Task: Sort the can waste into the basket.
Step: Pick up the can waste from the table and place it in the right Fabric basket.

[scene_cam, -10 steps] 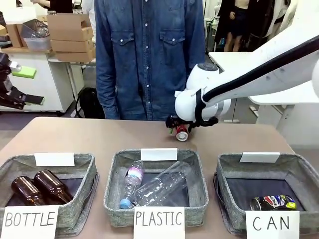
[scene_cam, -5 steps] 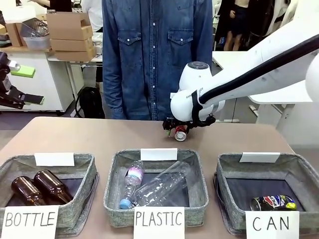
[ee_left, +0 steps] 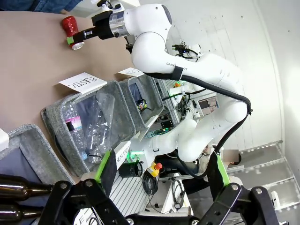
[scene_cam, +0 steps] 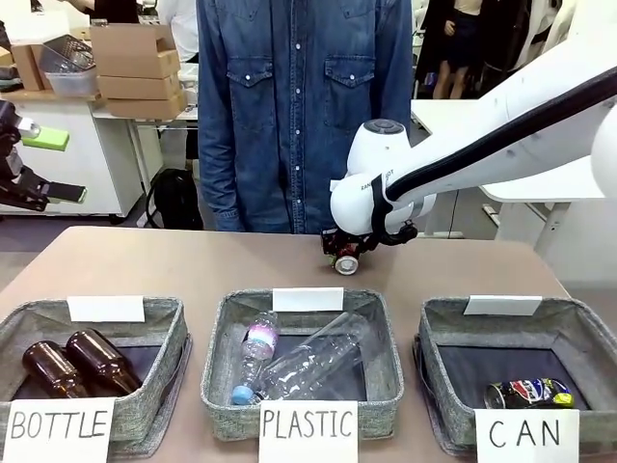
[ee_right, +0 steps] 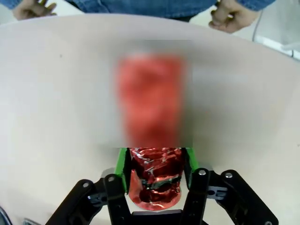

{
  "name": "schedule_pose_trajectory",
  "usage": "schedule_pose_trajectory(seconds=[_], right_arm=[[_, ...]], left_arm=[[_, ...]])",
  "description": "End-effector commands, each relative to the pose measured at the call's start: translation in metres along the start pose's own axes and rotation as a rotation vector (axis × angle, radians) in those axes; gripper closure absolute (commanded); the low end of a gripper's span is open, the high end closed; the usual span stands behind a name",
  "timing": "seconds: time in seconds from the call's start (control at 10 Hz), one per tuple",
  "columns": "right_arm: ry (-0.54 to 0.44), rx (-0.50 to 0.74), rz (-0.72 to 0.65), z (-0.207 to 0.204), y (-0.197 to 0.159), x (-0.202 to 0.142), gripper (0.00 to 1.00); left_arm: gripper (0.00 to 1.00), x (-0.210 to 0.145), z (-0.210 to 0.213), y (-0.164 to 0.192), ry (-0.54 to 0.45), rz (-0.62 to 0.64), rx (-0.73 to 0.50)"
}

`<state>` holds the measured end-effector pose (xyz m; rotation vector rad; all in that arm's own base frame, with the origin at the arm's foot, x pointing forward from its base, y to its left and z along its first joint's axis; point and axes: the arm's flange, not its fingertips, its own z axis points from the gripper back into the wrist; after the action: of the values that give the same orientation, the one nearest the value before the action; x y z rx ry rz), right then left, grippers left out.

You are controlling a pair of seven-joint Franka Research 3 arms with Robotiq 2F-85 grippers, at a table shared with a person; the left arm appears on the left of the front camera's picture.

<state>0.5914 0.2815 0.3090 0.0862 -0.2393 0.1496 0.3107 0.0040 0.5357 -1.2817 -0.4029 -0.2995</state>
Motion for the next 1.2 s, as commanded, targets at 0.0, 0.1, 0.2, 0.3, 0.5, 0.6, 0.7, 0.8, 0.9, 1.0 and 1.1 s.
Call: schedule_pose_trajectory(seconds=[0.0, 0.1, 0.2, 0.3, 0.5, 0.6, 0.7, 0.8, 0.9, 1.0, 1.1], right_arm=[[0.012, 0.001, -0.006, -0.002, -0.004, -0.002, 0.87], [0.013, 0.003, -0.008, -0.002, -0.005, -0.002, 1.00], [0.017, -0.003, -0.010, -0.002, -0.006, -0.002, 1.00], [0.013, -0.001, -0.015, -0.001, -0.008, -0.002, 1.00], [0.028, -0.030, -0.012, 0.002, -0.016, -0.002, 1.00], [0.044, -0.027, -0.012, 0.007, -0.019, -0.004, 1.00], [0.065, -0.018, 0.011, 0.017, -0.020, -0.009, 1.00], [0.131, 0.046, 0.066, 0.043, -0.023, -0.020, 1.00], [0.183, 0.105, 0.143, 0.086, -0.030, -0.041, 1.00], [0.214, 0.096, 0.176, 0.133, -0.042, -0.067, 1.00], [0.246, 0.136, 0.218, 0.182, -0.058, -0.098, 1.00]], left_arm=[[0.00, -0.001, 0.002, -0.001, 0.003, -0.018, -0.006], [0.00, -0.001, 0.002, -0.001, 0.003, -0.018, -0.006], [0.00, -0.001, 0.002, -0.001, 0.003, -0.018, -0.006], [0.00, -0.001, 0.002, -0.001, 0.003, -0.018, -0.006], [0.00, -0.001, 0.002, -0.001, 0.003, -0.018, -0.006], [0.00, -0.001, 0.002, -0.001, 0.003, -0.018, -0.006], [0.00, -0.001, 0.002, -0.001, 0.003, -0.018, -0.006], [0.00, -0.001, 0.002, -0.001, 0.003, -0.018, -0.006], [0.00, -0.001, 0.002, -0.001, 0.003, -0.018, -0.006], [0.00, -0.001, 0.002, -0.001, 0.003, -0.018, -0.006], [0.00, -0.001, 0.002, -0.001, 0.003, -0.018, -0.006]])
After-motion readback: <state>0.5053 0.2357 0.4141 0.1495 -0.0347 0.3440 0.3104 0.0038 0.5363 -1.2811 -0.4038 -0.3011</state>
